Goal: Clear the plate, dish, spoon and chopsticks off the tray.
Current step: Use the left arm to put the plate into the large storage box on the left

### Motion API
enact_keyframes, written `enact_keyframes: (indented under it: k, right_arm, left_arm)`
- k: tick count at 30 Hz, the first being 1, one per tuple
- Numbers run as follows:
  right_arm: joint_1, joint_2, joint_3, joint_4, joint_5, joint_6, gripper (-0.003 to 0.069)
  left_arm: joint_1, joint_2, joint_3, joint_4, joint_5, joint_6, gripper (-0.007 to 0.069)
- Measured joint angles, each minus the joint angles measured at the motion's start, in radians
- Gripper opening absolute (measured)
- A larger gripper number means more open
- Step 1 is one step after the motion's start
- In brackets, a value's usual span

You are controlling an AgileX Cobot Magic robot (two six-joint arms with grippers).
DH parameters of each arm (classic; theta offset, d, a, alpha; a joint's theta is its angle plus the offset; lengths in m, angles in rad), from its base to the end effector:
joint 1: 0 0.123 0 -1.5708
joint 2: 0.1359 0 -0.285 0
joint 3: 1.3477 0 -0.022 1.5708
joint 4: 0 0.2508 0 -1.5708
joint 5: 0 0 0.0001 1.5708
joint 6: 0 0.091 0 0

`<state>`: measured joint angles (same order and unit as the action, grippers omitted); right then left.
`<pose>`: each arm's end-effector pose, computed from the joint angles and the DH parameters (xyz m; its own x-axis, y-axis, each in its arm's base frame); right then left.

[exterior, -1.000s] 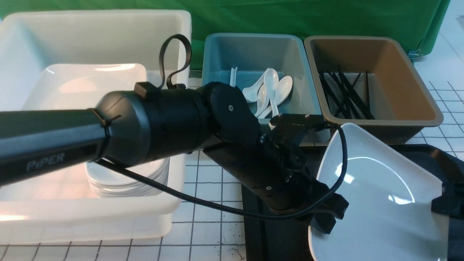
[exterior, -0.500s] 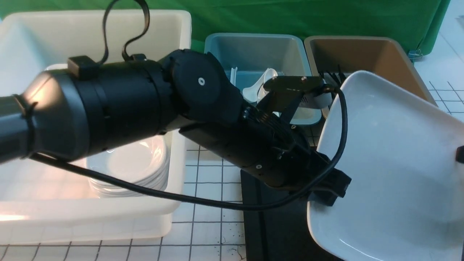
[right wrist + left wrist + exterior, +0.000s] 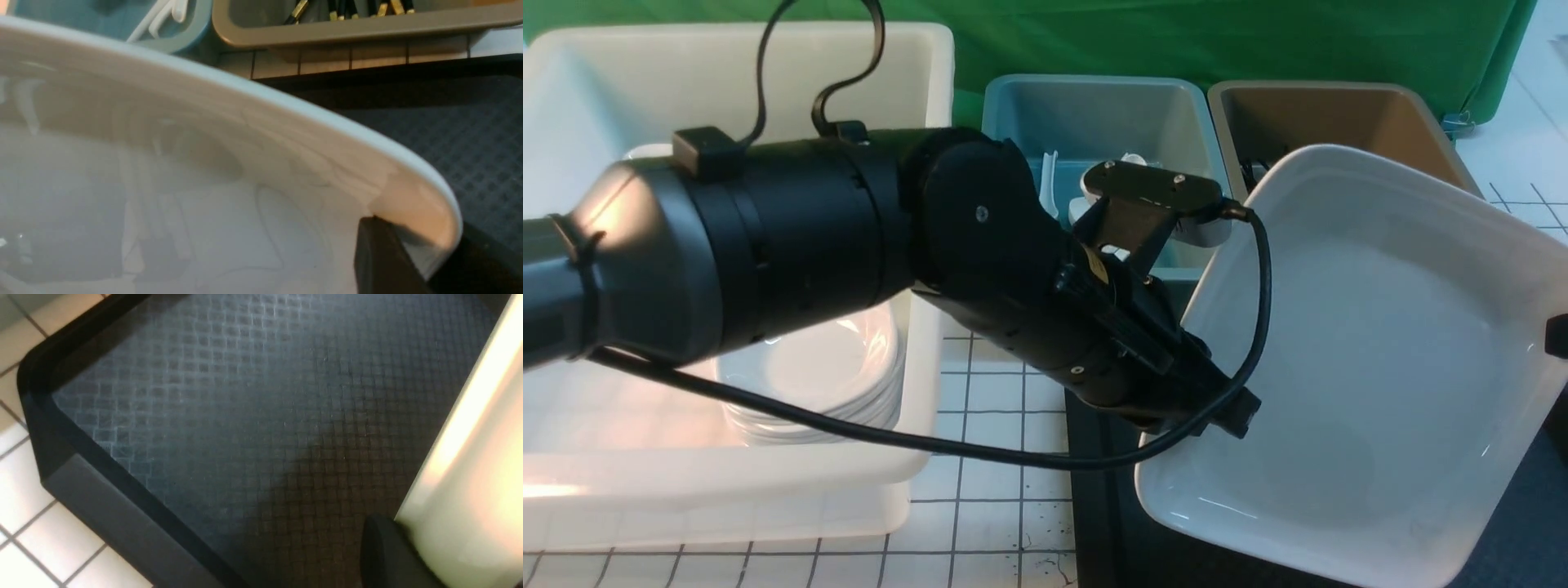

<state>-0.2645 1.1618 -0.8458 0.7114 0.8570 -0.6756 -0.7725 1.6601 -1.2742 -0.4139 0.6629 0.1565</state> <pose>0.2227 -0.0137 0.2977 -0.7652 0.0621 -0.6408 -0.1763 0.9371 0.3014 0.2444 -0.2696 0.2779 -0.6985 0.4427 -0.5623 0.6713 0.6776 -0.3004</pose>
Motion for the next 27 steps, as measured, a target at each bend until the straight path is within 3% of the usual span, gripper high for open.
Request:
enact_keyframes:
  k: [12,23,27]
  right_arm:
    - [0.03,0.0,-0.091,0.038,0.034,0.022,0.0153]
    - [0.347,0.065,-0.243,0.032,-0.239,0.13,0.0138]
    - [0.396,0.128,-0.276,0.04,-0.262,0.128,0.0137]
  left_arm:
    - [0.013,-0.052,-0.042,0.074,0.032,-0.043,0.0043]
    - [0.171,-0.118,-0.056,0.03,0.149,-0.041,0.0044]
    - [0.205,-0.133,-0.056,0.039,0.195,-0.042,0.0044]
